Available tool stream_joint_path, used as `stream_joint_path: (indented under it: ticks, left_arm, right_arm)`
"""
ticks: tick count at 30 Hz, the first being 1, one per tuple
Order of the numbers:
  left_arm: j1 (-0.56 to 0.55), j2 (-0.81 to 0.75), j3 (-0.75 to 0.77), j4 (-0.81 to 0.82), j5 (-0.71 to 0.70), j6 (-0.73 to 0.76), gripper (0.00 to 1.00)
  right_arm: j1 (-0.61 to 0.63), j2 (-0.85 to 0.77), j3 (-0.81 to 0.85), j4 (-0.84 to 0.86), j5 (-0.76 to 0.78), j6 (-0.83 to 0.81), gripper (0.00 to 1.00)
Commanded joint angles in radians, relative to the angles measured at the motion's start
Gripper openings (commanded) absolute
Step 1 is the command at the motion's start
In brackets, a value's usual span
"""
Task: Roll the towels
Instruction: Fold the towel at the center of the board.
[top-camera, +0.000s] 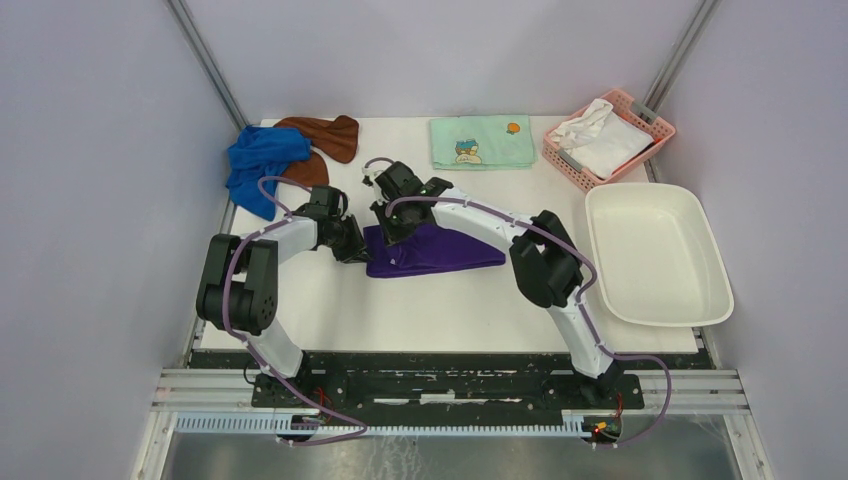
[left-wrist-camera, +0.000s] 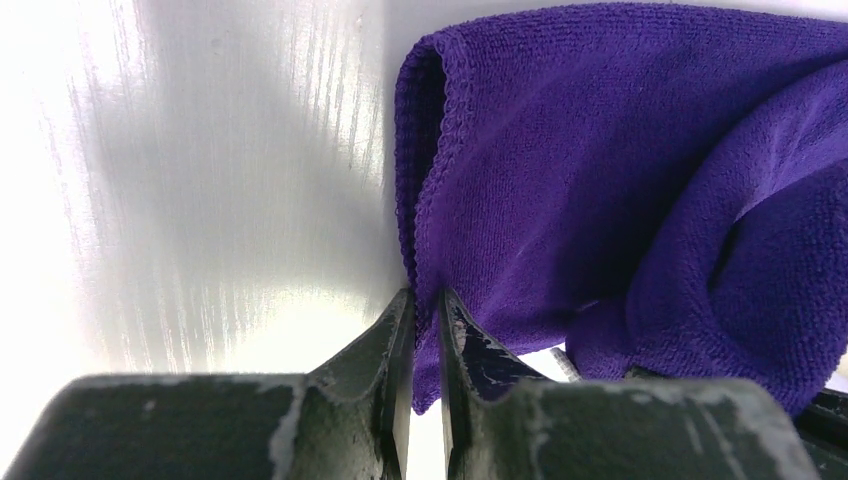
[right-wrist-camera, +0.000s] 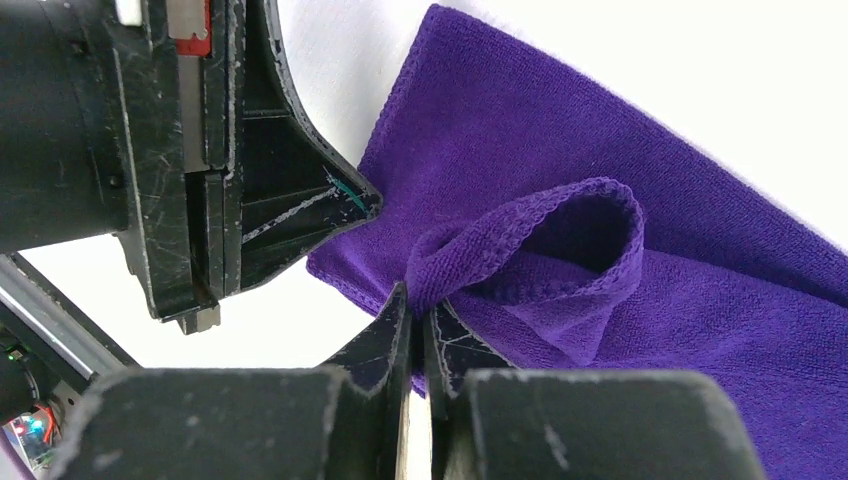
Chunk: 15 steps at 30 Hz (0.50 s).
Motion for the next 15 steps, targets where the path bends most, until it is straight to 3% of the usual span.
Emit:
stream_joint_path:
  ticks: [1,15]
  left_arm:
    - [-0.007,0.002,0.028,0.000,-0.022,-0.020,0.21]
    - [-0.009,-0.002,0.031,-0.006,-0.033,-0.016,0.20]
  right_arm:
    - [0.010,-0.048,0.020,0.013,-0.003,0.007,0.10]
    - [0.014,-0.124,0.043,-0.030,0.014,0.040,0.11]
